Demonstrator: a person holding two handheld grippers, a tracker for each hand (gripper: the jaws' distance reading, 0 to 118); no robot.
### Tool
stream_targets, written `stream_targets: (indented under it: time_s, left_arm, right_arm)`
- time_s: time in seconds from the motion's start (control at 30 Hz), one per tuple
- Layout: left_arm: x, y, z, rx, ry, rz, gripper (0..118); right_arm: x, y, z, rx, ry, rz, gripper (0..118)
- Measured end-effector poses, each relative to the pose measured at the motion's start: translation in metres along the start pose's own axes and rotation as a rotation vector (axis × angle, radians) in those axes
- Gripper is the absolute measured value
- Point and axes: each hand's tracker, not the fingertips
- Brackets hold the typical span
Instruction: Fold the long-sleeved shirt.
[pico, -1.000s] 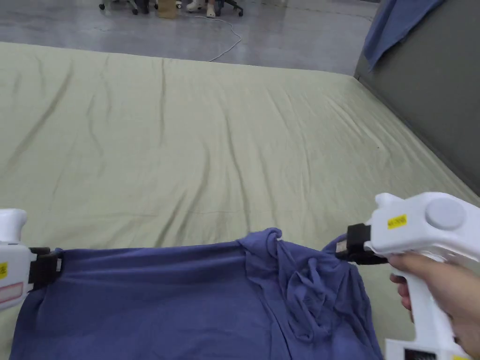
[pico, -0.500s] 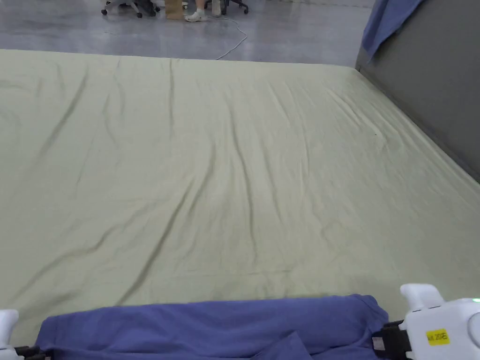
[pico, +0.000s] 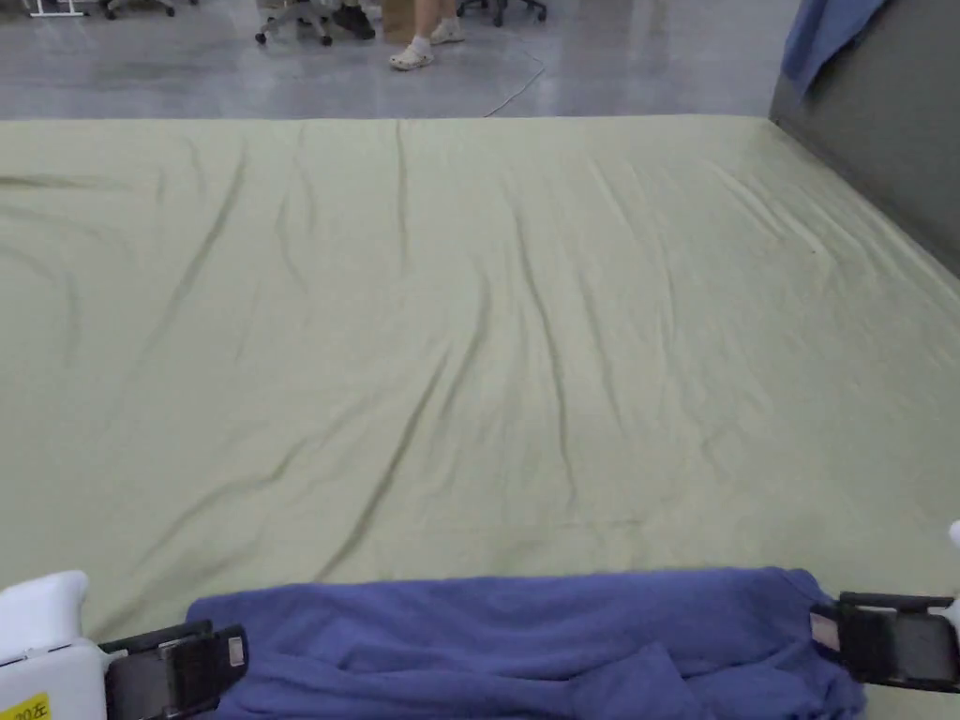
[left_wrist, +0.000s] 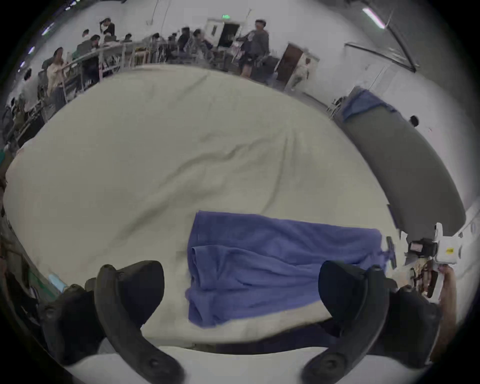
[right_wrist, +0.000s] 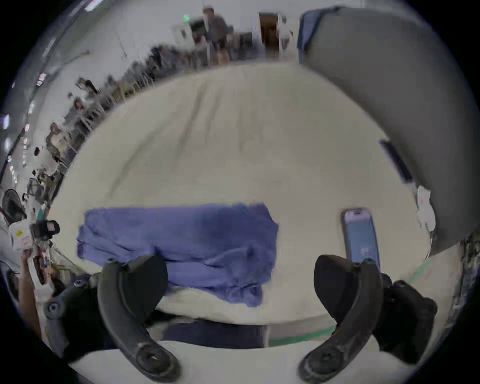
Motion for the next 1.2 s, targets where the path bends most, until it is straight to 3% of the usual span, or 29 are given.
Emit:
stream_targets:
  time_s: [0.03, 0.07, 0.1, 0.13, 0.17, 0.3, 0.33, 0.37, 0.4, 0.43, 0.5, 0.57, 0.7, 0.87, 1.03, 1.07, 1.1, 1.17, 1.2]
  left_arm:
    - [0.003, -0.003, 0.011, -0.020, -0.018, -0.003, 103]
    - [0.001, -0.009, 0.013, -0.049, -0.044, 0.001, 71]
    - [0.003, -0.014, 0.018, -0.065, -0.055, 0.011, 3]
    - [0.004, -0.019, 0.019, -0.070, -0.062, 0.008, 0]
    - [0.003, -0.025, 0.015, -0.083, -0.063, 0.005, 0]
    - [-0.030, -0.031, 0.004, -0.011, -0.210, 0.173, 0]
    - [-0.051, -0.026, -0.005, 0.000, -0.203, 0.239, 16]
    - [-0.064, -0.021, -0.013, -0.009, -0.202, 0.274, 55]
    - [-0.079, -0.017, -0.027, -0.053, -0.195, 0.311, 112]
    - [-0.091, -0.014, -0.037, -0.115, -0.186, 0.351, 118]
    - [-0.111, -0.008, -0.056, -0.110, -0.271, 0.415, 116]
    - [-0.128, -0.008, -0.082, -0.220, -0.389, 0.493, 116]
    - [-0.104, -0.015, -0.115, -0.198, -0.627, 0.551, 118]
    - [-0.095, -0.008, -0.155, -0.203, -0.657, 0.523, 118]
    - [-0.086, -0.007, -0.160, -0.189, -0.720, 0.587, 114]
    - [-0.085, -0.009, -0.159, -0.184, -0.728, 0.582, 91]
    - [-0.086, -0.011, -0.156, -0.175, -0.730, 0.583, 3]
    - [-0.093, -0.015, -0.163, -0.166, -0.687, 0.635, 5]
    - [-0.095, -0.025, -0.164, -0.186, -0.596, 0.685, 5]
  right_arm:
    - [-0.009, -0.003, 0.018, 0.023, 0.017, -0.020, 113]
    - [-0.014, -0.005, 0.027, 0.046, 0.041, -0.038, 108]
    - [-0.019, -0.009, 0.032, 0.072, 0.068, -0.060, 80]
    - [-0.025, -0.014, 0.036, 0.102, 0.099, -0.082, 31]
    - [-0.031, -0.018, 0.037, 0.114, 0.133, -0.095, 0]
    - [-0.042, -0.034, 0.019, 0.054, 0.304, -0.189, 0]
    - [-0.043, -0.038, 0.013, 0.029, 0.359, -0.193, 0]
    - [-0.044, -0.040, 0.010, 0.013, 0.375, -0.198, 0]
    - [-0.046, -0.043, 0.008, 0.009, 0.381, -0.198, 0]
    - [-0.048, -0.042, 0.003, 0.006, 0.392, -0.190, 0]
    - [-0.050, -0.044, -0.002, -0.020, 0.455, -0.180, 0]
    - [-0.055, -0.043, -0.008, -0.044, 0.527, -0.183, 0]
    - [-0.064, -0.044, -0.019, -0.073, 0.619, -0.202, 0]
    - [-0.076, -0.041, -0.036, -0.102, 0.657, -0.220, 0]
    - [-0.088, -0.036, -0.054, -0.127, 0.679, -0.240, 0]
    - [-0.089, -0.035, -0.058, -0.131, 0.685, -0.253, 0]
    - [-0.095, -0.035, -0.061, -0.139, 0.687, -0.266, 0]
    - [-0.097, -0.034, -0.064, -0.148, 0.686, -0.280, 0]
    - [-0.099, -0.033, -0.064, -0.151, 0.683, -0.281, 0]
